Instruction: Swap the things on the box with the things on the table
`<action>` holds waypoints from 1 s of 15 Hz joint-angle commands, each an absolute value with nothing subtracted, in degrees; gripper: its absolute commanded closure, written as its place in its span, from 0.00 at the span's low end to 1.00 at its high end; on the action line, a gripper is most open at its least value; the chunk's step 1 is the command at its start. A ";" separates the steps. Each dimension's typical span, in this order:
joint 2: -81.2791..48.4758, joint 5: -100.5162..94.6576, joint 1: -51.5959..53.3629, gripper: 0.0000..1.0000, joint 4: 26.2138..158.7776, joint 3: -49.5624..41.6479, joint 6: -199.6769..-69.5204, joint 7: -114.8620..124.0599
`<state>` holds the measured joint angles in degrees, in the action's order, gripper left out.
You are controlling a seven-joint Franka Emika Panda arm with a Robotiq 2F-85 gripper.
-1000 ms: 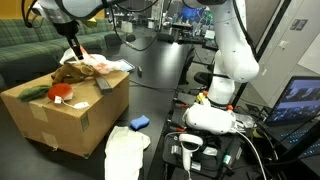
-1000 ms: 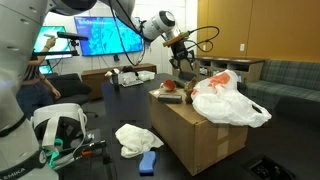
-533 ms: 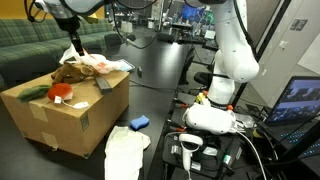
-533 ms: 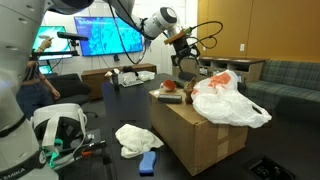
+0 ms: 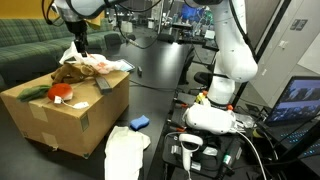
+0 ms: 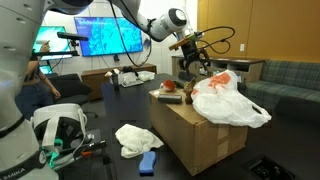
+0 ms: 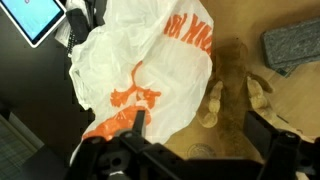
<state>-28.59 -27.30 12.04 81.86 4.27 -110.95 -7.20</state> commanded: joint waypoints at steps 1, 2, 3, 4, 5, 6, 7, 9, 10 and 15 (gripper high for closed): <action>-28.84 -23.81 10.65 0.00 82.87 2.94 -116.68 0.15; -28.97 -23.22 10.19 0.00 83.18 2.48 -118.09 1.38; -29.39 -22.95 9.93 0.00 83.10 1.97 -119.27 2.67; -29.67 -22.45 9.38 0.00 83.27 1.52 -120.31 3.13; -30.25 -22.20 9.12 0.00 82.94 1.07 -121.01 3.80; -30.89 -21.86 8.70 0.00 82.60 0.50 -122.06 4.84; -31.59 -21.49 8.24 0.00 82.24 0.06 -122.76 5.16; -32.79 -20.53 7.11 0.00 81.53 -0.57 -123.64 5.18; -33.22 -19.63 6.23 0.00 81.51 -0.52 -124.03 3.90; -36.64 -13.15 1.94 0.00 79.26 0.80 -123.24 -3.04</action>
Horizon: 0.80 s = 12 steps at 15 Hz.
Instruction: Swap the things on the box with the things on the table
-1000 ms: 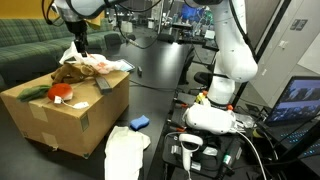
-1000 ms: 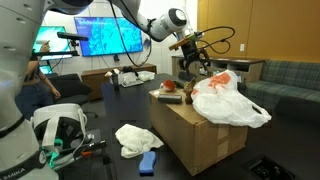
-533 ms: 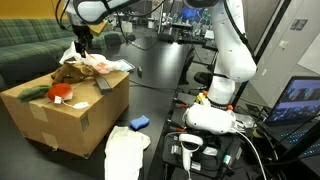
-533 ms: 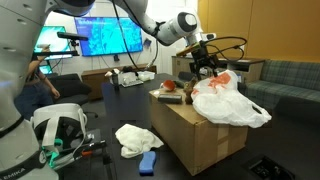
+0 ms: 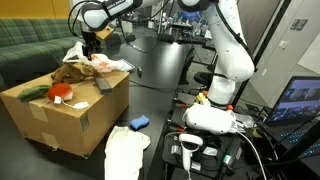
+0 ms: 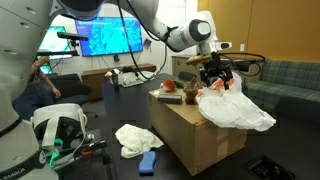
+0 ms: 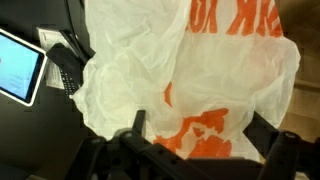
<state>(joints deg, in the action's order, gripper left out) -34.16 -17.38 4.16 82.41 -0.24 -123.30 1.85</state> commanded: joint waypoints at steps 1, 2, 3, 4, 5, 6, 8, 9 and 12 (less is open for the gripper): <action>-37.62 -11.87 1.33 0.00 78.49 0.95 -122.82 -4.36; -38.52 -10.71 0.79 0.00 77.75 1.14 -122.27 -5.83; -39.39 -9.70 0.31 0.00 77.02 1.20 -121.65 -6.84; -40.28 -8.68 -0.19 0.00 76.14 1.36 -120.85 -8.10; -41.23 -7.90 -0.62 0.00 75.33 1.47 -120.24 -9.04; -42.01 -7.13 -1.00 0.00 74.53 1.60 -119.43 -9.99; -43.15 -6.40 -1.43 0.14 73.43 1.56 -118.30 -11.26; -43.72 -6.26 -1.57 0.26 72.85 1.49 -117.72 -11.75; -44.08 -6.29 -1.87 0.49 72.48 1.30 -116.87 -12.65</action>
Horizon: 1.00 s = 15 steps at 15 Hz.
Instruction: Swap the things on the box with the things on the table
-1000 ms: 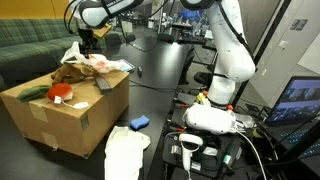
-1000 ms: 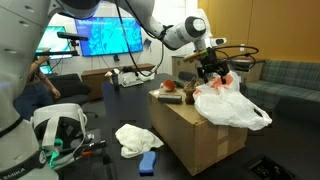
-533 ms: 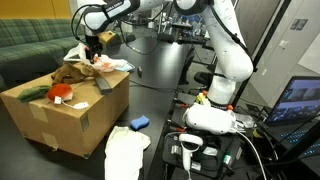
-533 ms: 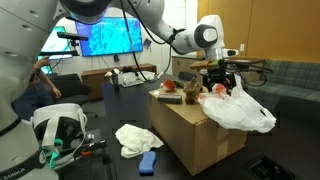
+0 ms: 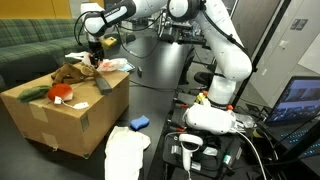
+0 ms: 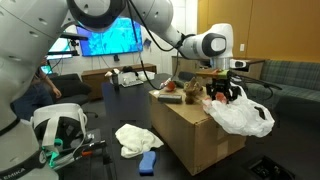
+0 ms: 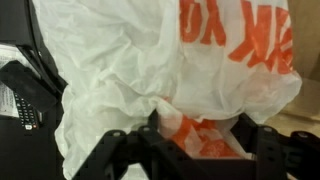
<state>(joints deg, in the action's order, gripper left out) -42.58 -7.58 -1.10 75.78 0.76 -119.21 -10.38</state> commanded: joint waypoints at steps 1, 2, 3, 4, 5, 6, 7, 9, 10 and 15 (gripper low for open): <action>-44.04 -6.33 -1.94 0.58 72.41 1.27 -116.59 -12.80; -43.41 -6.38 -2.06 0.65 73.12 1.28 -116.83 -13.10; -43.22 -6.44 -2.03 0.73 73.22 1.21 -116.96 -13.02; -42.27 -6.66 -2.04 0.80 74.41 1.11 -117.64 -13.04; -42.11 -6.68 -2.04 0.87 74.59 1.05 -117.81 -12.89; -41.33 -6.97 -1.89 0.95 75.66 0.77 -118.51 -12.24; -41.01 -7.13 -1.84 0.99 76.03 0.57 -118.74 -11.89; -39.76 -7.36 -1.82 1.00 77.76 -0.01 -119.67 -10.75; -38.81 -7.57 -1.77 1.00 79.20 -0.50 -120.37 -9.74; -32.97 -8.13 -1.62 1.00 88.29 -3.67 -124.29 -2.04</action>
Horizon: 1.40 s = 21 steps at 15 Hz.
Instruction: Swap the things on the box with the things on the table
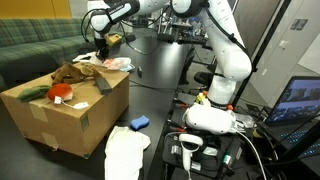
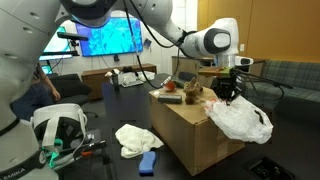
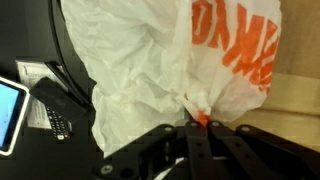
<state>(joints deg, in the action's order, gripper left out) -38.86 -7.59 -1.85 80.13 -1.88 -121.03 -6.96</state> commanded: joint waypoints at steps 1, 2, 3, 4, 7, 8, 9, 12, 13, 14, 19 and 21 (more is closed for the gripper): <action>-31.44 -8.33 -1.53 1.00 90.90 -4.60 -124.78 0.29; -30.27 -8.44 -1.48 1.00 93.00 -5.35 -125.06 2.31; -29.09 -8.61 -1.36 1.00 95.27 -6.19 -125.20 4.67; -27.79 -8.68 -1.36 1.00 97.74 -6.87 -125.54 6.68; -24.58 -8.38 -1.54 1.00 105.50 -8.51 -126.92 12.66; -23.66 -8.11 -1.71 1.00 107.76 -8.85 -127.33 13.99; -23.24 -7.82 -1.83 1.00 109.97 -9.12 -128.13 15.45; -22.01 -6.56 -2.38 1.00 116.41 -9.45 -130.66 18.04; -22.17 -6.02 -2.62 1.00 118.08 -9.34 -131.50 18.36; -22.39 -5.53 -2.81 1.00 119.33 -9.28 -132.01 18.77; -26.80 0.02 -4.69 1.00 121.75 -8.29 -134.34 17.09; -28.87 3.14 -5.78 1.00 121.71 -7.79 -134.71 16.03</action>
<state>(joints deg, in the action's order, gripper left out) -26.90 -1.07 -3.77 121.00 -9.02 -132.58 17.84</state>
